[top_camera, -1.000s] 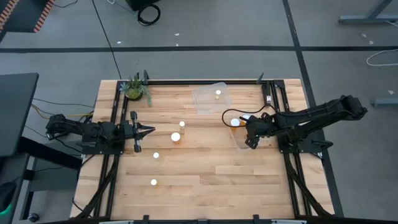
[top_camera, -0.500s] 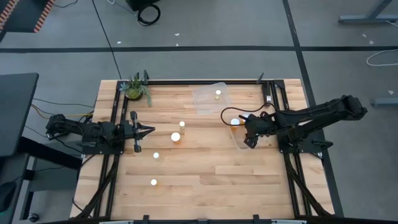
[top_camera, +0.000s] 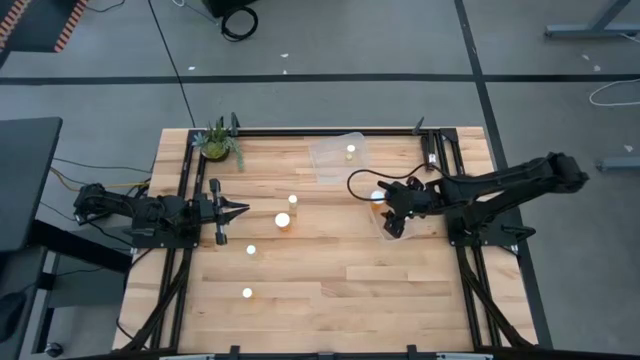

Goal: Pick and place medicine bottles into bin by pill shape (circle, oval)
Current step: Put the big orange pill bottle into the bottom transparent bin

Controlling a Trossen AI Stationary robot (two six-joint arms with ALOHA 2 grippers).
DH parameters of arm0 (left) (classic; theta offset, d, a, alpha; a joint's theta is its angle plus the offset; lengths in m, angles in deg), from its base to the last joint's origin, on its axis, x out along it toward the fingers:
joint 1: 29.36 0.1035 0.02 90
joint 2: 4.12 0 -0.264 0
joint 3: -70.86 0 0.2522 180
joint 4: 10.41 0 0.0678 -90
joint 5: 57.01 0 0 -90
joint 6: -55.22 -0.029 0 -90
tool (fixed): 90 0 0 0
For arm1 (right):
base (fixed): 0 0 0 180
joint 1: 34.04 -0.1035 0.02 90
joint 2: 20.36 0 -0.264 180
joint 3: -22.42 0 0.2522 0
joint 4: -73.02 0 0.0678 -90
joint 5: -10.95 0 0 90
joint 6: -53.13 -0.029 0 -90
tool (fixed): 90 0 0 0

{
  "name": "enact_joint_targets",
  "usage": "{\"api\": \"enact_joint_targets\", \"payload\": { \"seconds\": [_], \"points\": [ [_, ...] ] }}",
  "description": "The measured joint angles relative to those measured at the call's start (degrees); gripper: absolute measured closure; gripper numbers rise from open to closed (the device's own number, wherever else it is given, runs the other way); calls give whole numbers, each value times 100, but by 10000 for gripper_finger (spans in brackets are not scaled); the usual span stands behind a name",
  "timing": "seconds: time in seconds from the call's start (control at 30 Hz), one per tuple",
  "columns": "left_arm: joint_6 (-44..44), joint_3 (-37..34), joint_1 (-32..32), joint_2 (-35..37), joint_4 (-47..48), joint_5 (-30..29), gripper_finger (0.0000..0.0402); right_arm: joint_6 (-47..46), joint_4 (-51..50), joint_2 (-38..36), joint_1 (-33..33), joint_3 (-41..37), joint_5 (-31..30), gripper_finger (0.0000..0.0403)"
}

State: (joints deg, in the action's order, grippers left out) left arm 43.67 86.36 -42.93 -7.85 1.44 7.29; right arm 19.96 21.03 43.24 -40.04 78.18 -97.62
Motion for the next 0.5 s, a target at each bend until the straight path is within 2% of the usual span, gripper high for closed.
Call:
{"api": "enact_joint_targets", "payload": {
  "seconds": [0.23,0.5],
  "points": [
    [0,0,-2,0,0,1,373,204,95,579,0,130,92,146],
    [1,0,-1,-1,1,1,363,817,120,1432,0,1272,96,146]
  ]
}}
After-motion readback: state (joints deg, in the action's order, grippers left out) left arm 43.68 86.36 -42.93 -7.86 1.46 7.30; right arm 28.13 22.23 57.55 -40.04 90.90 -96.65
